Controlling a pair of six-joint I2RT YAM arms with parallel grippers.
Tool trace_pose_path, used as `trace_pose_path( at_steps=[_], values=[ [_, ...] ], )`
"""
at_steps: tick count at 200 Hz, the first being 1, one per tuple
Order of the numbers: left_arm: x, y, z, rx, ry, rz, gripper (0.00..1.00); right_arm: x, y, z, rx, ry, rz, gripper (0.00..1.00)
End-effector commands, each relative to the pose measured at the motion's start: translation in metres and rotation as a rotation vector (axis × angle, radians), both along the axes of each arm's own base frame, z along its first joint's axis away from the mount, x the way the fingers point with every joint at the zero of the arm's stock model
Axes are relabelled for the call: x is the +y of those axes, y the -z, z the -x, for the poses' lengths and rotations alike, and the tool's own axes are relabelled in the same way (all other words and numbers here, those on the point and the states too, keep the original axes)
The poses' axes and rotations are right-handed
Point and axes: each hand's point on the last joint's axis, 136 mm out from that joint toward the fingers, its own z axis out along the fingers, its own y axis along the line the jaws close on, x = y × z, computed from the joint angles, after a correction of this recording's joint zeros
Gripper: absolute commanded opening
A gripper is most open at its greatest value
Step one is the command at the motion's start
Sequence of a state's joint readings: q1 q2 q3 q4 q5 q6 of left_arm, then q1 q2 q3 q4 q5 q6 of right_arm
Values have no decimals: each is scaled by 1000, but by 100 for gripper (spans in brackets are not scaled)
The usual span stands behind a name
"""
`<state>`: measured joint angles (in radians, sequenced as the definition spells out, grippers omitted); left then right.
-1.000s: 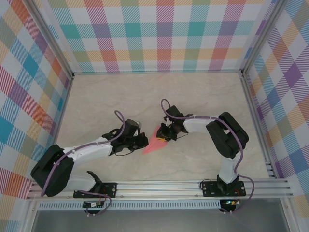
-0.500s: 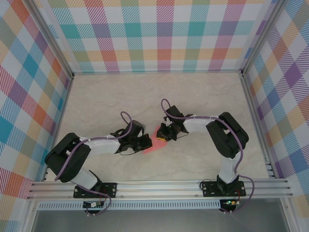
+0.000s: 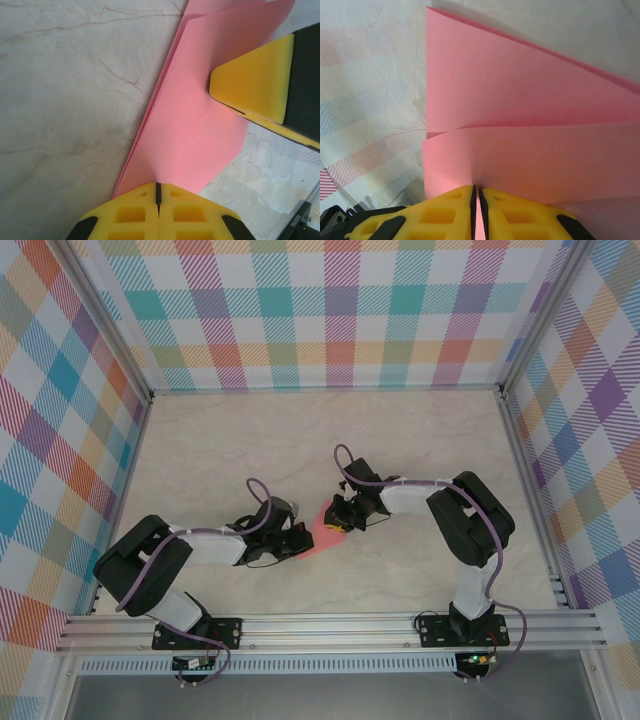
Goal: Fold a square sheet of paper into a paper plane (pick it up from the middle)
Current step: Fourth fold the wing at the center of the table.
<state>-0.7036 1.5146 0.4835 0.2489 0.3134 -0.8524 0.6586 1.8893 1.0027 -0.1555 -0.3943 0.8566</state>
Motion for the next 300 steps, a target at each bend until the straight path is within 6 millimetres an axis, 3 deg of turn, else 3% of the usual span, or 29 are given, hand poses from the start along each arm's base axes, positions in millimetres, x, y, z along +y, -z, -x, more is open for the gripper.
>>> trace_pose_path(
  at_steps=[1, 50, 113, 159, 185, 223, 254, 300],
  values=[
    [45, 43, 40, 162, -40, -156, 1, -65, 79, 35, 157, 59, 326, 15],
    [67, 47, 57, 185, -68, -186, 1, -68, 83, 36, 167, 62, 341, 15],
    [84, 39, 62, 171, -105, -203, 1, -68, 83, 36, 162, 57, 338, 15],
    [71, 27, 57, 147, -60, -158, 1, -51, 59, 18, 81, 28, 263, 15],
    [59, -7, 37, 51, -54, -105, 1, -46, 49, 12, 56, 20, 252, 15],
    [36, -54, 15, -75, -47, 30, 2, -48, 57, 16, 81, 20, 259, 15],
    [21, -45, 11, -36, -19, 67, 0, -49, 59, 18, 90, 21, 260, 15],
    [19, -27, 14, 19, -4, 48, 0, -50, 59, 19, 90, 20, 265, 15]
  ],
)
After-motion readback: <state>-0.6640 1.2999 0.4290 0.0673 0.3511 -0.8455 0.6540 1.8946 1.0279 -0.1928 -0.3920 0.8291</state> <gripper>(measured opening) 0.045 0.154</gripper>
